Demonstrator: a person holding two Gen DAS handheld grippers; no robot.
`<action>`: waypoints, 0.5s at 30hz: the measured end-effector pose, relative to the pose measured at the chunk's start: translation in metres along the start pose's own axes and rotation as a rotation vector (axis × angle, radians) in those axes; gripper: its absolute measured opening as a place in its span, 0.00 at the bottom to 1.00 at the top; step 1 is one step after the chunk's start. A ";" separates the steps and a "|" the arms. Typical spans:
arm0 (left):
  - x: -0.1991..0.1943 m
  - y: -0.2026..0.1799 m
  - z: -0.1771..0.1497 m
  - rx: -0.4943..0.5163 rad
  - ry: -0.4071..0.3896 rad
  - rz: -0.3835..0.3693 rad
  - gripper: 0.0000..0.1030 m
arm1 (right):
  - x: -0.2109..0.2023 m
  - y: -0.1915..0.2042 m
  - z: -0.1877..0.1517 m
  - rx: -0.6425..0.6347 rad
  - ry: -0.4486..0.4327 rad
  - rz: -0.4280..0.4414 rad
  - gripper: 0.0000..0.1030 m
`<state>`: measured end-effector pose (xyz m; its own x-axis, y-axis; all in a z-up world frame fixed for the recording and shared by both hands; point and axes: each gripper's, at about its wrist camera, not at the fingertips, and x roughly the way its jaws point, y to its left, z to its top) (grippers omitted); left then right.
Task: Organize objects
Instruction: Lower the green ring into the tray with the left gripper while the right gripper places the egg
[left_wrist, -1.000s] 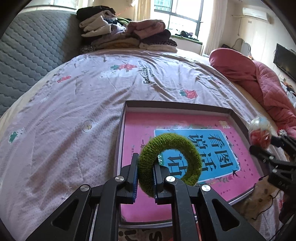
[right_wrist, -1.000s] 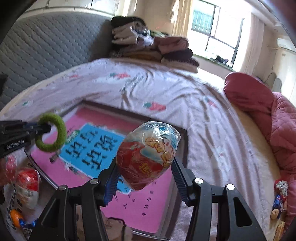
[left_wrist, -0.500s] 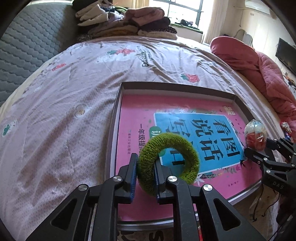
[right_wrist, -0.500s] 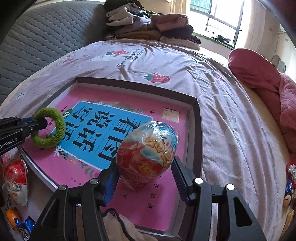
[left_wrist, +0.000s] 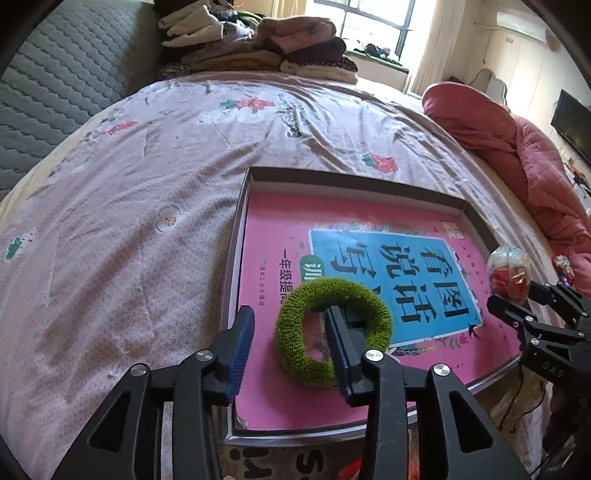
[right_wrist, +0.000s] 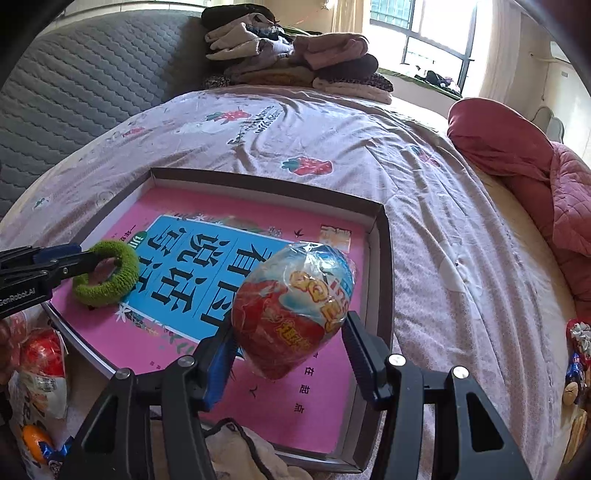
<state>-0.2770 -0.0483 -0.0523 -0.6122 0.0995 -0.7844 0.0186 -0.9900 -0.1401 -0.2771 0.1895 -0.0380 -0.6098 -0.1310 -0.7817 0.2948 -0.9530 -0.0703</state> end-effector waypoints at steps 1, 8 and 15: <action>-0.002 0.000 0.000 -0.002 -0.002 -0.001 0.42 | 0.000 0.000 0.000 0.001 0.002 -0.001 0.54; -0.009 -0.002 0.000 0.000 -0.009 -0.002 0.44 | 0.003 0.001 -0.001 0.003 0.015 0.003 0.55; -0.028 -0.001 -0.001 -0.016 -0.037 -0.012 0.44 | -0.012 0.003 0.004 -0.012 -0.031 -0.018 0.55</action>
<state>-0.2588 -0.0498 -0.0305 -0.6413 0.1069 -0.7598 0.0239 -0.9870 -0.1590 -0.2714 0.1870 -0.0266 -0.6372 -0.1224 -0.7609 0.2925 -0.9519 -0.0917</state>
